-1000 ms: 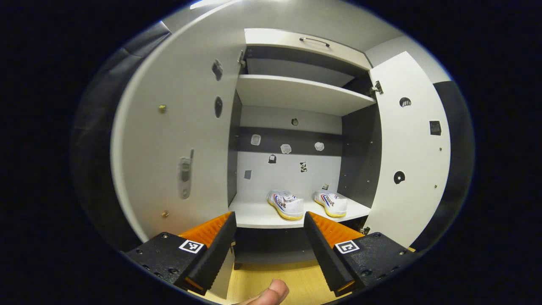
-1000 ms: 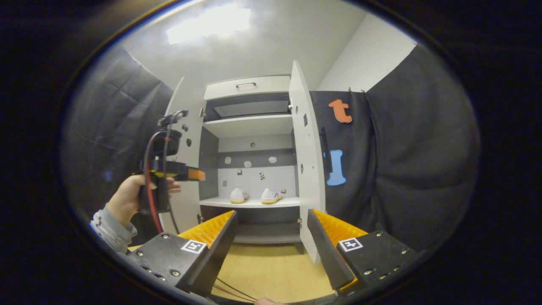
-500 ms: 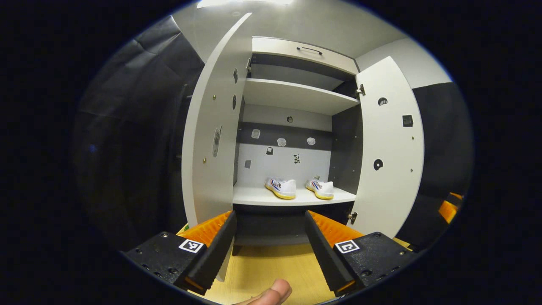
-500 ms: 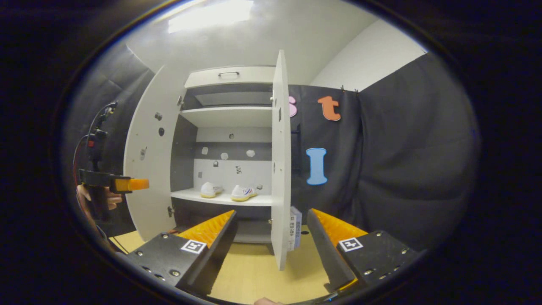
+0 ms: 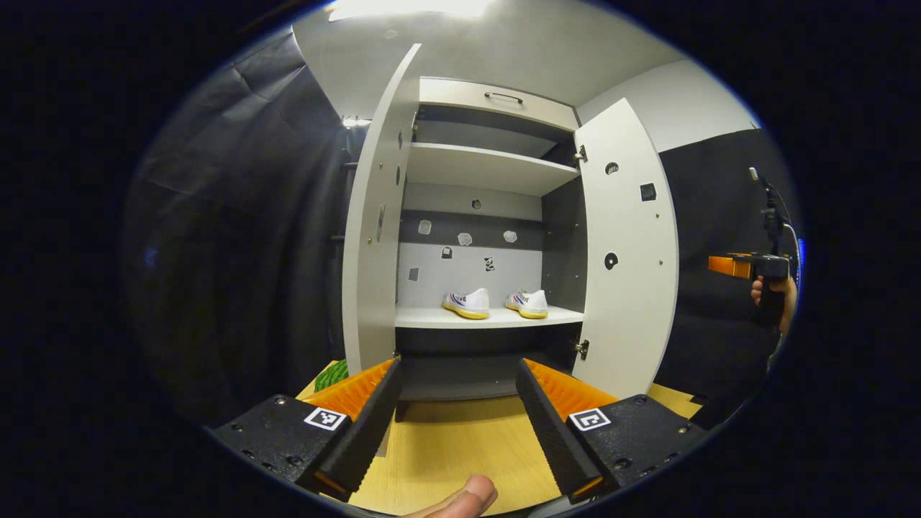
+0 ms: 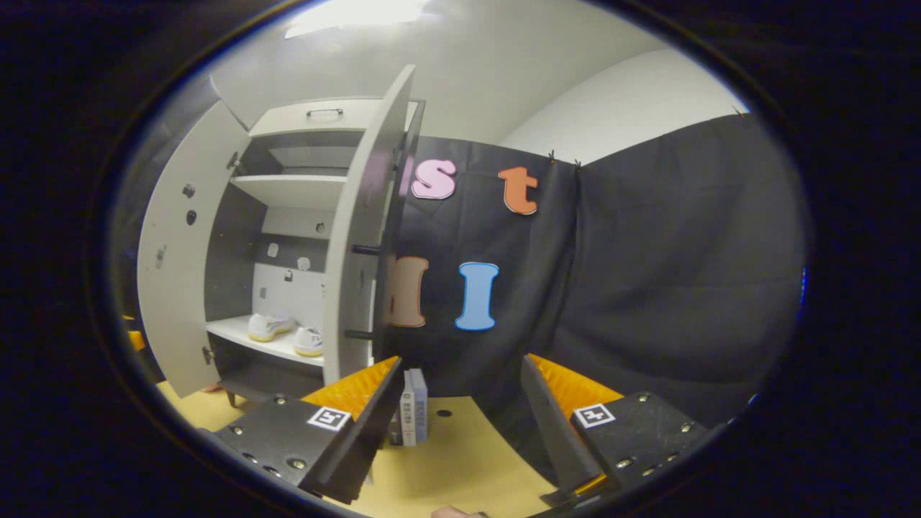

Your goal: Grab one shoe with the right hand and put it into the shoe cabinet, grab the other shoe with the left hand and put it into the shoe cabinet; then close the right door with the right hand and the left door with the left hand.

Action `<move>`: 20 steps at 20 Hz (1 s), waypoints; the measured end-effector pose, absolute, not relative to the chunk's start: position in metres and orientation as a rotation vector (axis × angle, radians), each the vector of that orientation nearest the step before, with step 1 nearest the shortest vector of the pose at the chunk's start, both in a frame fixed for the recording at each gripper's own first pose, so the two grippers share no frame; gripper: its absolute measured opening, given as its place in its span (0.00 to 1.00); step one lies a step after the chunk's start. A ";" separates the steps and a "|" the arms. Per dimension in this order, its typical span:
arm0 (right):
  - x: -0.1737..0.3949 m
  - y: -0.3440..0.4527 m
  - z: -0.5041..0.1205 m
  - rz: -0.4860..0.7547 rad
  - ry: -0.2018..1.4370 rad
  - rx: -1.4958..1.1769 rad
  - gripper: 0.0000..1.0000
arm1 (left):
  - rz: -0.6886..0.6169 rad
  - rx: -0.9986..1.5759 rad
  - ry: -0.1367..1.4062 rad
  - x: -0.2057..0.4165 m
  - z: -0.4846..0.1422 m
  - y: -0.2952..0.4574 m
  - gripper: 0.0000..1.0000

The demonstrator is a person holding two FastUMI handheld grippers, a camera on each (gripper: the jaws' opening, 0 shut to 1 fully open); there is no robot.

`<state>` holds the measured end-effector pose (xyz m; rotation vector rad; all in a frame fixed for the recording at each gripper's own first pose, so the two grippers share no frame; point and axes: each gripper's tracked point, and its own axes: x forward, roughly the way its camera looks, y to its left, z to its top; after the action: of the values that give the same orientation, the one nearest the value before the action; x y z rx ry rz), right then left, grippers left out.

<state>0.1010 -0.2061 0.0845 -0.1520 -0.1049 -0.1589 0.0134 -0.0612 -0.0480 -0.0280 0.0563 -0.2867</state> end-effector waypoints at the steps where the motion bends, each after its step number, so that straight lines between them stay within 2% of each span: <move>1: 0.112 -0.215 0.091 -0.164 -0.103 -0.160 0.97 | -0.287 -0.021 0.044 0.011 -0.045 -0.058 0.97; 8: 0.170 -0.216 0.101 -0.110 -0.044 -0.058 0.97 | -0.247 0.004 0.033 0.004 -0.042 -0.023 0.96; 9: 0.174 -0.210 0.100 -0.109 -0.038 -0.053 0.97 | -0.237 0.003 0.035 0.006 -0.041 -0.017 0.94; 11: 0.185 -0.200 0.100 -0.103 -0.024 -0.046 0.97 | -0.225 0.005 0.025 0.005 -0.036 -0.005 0.96; 16: 0.197 -0.165 0.090 -0.039 -0.003 -0.055 0.97 | -0.191 0.022 0.006 0.003 -0.032 0.020 0.96; 19: 0.193 -0.167 0.089 -0.061 0.006 -0.041 0.92 | -0.184 0.011 0.012 0.001 -0.035 0.029 0.96; 20: 0.192 -0.164 0.089 -0.069 0.011 -0.038 0.92 | -0.185 0.006 0.014 0.001 -0.036 0.030 0.94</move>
<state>0.1925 -0.1644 0.0888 -0.0382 0.0113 -0.0691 0.0013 0.0303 -0.0362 0.0062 0.0136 -0.1854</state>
